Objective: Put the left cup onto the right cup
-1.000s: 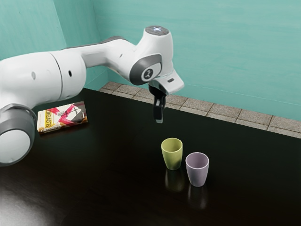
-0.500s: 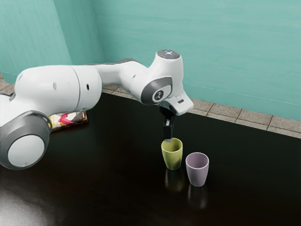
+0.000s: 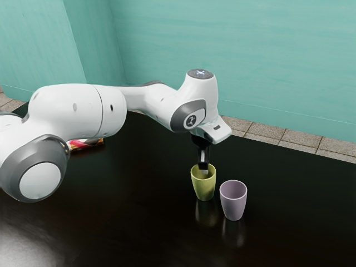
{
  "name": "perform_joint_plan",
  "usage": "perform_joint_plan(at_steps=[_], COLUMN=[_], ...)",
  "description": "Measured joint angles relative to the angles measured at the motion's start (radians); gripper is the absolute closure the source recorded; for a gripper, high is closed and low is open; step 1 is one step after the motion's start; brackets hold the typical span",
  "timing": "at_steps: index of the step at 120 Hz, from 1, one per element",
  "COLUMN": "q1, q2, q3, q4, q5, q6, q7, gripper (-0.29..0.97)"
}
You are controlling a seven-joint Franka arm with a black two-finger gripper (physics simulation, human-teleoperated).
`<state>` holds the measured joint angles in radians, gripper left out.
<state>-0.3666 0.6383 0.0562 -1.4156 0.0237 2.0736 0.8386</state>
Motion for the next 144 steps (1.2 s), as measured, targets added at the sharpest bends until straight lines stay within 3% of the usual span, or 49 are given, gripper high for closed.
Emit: perform_joint_plan(at_steps=[23,58,116,144], q1=[0.005,0.023,0.008,-0.063], q2=[-0.001,-0.011,-0.147,-0.169], q3=[0.001,0.004,0.012,0.026], q4=[-0.009,-0.026,-0.01,0.055], q5=[-0.056,-0.1,-0.064,-0.033], q6=[0.006,0.0,-0.079,-0.104], q7=[-0.012,-0.03,-0.054,-0.064], gripper=[0.7,0.77,0.78,0.79])
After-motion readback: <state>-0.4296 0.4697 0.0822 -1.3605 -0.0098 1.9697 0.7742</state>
